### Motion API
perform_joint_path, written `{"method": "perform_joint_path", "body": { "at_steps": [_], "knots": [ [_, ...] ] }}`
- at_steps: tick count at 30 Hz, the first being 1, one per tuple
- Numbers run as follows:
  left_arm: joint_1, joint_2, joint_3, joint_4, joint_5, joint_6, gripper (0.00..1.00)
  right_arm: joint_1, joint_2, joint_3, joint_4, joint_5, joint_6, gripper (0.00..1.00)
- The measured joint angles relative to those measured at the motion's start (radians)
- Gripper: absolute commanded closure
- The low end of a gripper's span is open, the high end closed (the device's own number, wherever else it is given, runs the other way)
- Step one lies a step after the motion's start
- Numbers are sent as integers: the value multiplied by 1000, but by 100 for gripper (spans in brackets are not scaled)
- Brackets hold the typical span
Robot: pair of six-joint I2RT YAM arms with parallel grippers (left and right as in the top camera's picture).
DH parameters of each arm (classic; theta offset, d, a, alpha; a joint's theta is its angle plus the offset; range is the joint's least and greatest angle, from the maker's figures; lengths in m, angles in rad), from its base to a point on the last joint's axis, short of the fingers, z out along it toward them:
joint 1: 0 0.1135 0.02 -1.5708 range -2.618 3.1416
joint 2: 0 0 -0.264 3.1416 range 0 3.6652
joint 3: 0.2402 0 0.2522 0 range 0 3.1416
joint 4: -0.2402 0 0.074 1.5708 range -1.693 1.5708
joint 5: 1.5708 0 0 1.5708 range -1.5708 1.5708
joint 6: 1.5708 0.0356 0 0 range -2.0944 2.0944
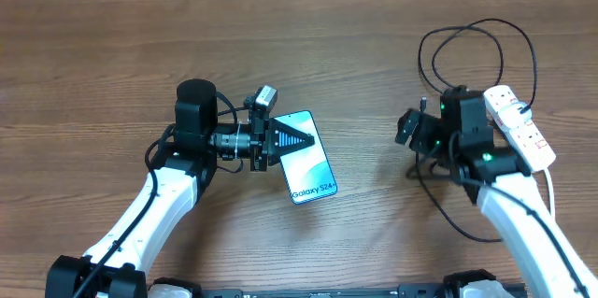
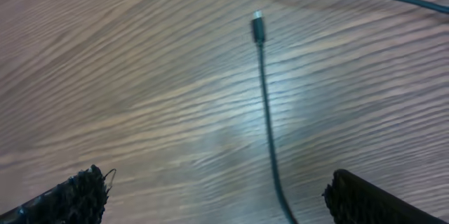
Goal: Plug charger to phone and switch on socket
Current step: 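Release the phone from the right gripper and move right arm toward cable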
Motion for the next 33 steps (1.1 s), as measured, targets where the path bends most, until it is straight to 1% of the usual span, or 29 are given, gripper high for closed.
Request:
{"method": "perform_joint_path", "body": {
  "at_steps": [3,7,10,14,19,20,21,22,24,27,29,31,33],
  "knots": [
    [0,0,0,0,-5,9,96,-20,80,35,-1,7,-5,1],
    [0,0,0,0,-15,13,95,-27,183,42,55,19,-29,4],
    [0,5,0,0,-18,17,96,-36,265,43,139,22,-37,5],
    [0,34,0,0,-18,20,96,-70,364,44,237,23,-61,10],
    [0,79,0,-2,-19,21,96,-106,441,44,349,20,-99,14],
    [0,86,0,-1,-19,20,96,-108,454,44,370,13,-110,17],
    [0,91,0,-2,-19,20,96,-111,468,45,392,6,-124,21],
    [0,97,0,-2,-19,21,96,-112,482,45,413,-2,-136,28],
    [0,106,0,-2,-20,20,96,-112,508,45,440,-17,-161,48],
    [0,110,0,-2,-22,20,96,-111,539,54,473,-24,-174,61],
    [0,110,0,-2,-22,20,96,-111,551,62,479,-23,-181,67],
    [0,110,0,-2,-23,20,95,-111,559,66,483,-22,-187,76],
    [0,110,0,-2,-25,19,96,-111,562,70,479,-24,-191,88]
  ]
}}
